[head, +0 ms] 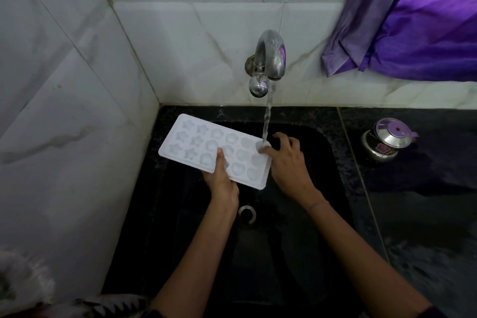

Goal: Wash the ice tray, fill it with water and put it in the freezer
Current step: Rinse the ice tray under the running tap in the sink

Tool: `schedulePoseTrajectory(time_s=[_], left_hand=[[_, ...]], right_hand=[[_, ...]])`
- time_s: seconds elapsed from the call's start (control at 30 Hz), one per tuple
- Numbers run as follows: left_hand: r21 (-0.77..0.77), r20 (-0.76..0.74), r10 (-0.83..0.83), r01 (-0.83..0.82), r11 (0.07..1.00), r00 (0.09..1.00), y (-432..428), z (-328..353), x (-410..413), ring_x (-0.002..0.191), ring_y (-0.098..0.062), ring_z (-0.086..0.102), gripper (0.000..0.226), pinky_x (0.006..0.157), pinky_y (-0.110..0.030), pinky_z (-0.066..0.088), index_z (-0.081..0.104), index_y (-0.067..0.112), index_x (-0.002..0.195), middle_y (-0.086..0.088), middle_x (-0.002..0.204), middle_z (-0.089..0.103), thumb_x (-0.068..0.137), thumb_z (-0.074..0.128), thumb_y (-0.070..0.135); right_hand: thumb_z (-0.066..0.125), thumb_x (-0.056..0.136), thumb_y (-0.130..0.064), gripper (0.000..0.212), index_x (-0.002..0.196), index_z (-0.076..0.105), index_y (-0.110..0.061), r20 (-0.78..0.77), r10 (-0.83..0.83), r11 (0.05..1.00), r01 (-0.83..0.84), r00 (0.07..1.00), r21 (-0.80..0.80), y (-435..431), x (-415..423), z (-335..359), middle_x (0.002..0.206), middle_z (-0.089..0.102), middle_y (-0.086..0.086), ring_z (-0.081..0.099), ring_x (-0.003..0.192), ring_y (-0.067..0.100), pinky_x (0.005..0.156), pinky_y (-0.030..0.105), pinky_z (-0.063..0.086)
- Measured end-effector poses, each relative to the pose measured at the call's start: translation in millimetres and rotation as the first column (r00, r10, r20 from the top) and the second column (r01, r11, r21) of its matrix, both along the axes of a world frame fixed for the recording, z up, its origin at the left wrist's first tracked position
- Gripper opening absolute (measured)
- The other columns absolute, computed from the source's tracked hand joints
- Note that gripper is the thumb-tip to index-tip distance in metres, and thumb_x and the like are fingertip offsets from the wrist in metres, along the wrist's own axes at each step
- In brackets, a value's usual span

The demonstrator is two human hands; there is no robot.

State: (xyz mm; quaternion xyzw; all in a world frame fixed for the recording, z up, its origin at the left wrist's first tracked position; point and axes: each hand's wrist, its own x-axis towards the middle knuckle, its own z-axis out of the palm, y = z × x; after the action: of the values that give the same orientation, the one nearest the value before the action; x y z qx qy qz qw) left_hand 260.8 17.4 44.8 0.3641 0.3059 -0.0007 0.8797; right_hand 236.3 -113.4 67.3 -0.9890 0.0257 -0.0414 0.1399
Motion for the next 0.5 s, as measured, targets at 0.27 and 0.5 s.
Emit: schedulePoseTrajectory(time_s=[0.27,0.5], left_hand=[[-0.036,-0.077,0.006,-0.009,0.999,0.997,-7.5,4.4,4.2,0.105,-0.025,0.065,0.047,0.084,-0.044,0.056,0.051,0.017,0.131,-0.008,0.121,0.064,0.088,0.065,0.030],[-0.034,-0.141,0.008,-0.013,0.999,0.990,-5.1,5.0,-8.3,0.096,-0.022,0.067,0.047,0.068,-0.033,0.059,0.055,0.006,0.126,-0.007,0.111,0.067,0.082,0.071,0.009]], right_hand=[[0.056,0.093,-0.018,0.027,0.117,0.044,-0.013,-0.146,-0.158,0.754,0.215,0.976,0.620,20.4,-5.0,-1.2,0.100,0.054,0.006,0.051,0.086,0.016,0.056,0.017,0.031],[0.049,0.095,-0.018,0.031,0.125,0.054,-0.009,-0.053,-0.065,0.935,0.080,0.996,0.346,13.6,2.0,-8.8,0.113,0.055,0.016,0.053,0.103,0.031,0.078,0.026,0.039]])
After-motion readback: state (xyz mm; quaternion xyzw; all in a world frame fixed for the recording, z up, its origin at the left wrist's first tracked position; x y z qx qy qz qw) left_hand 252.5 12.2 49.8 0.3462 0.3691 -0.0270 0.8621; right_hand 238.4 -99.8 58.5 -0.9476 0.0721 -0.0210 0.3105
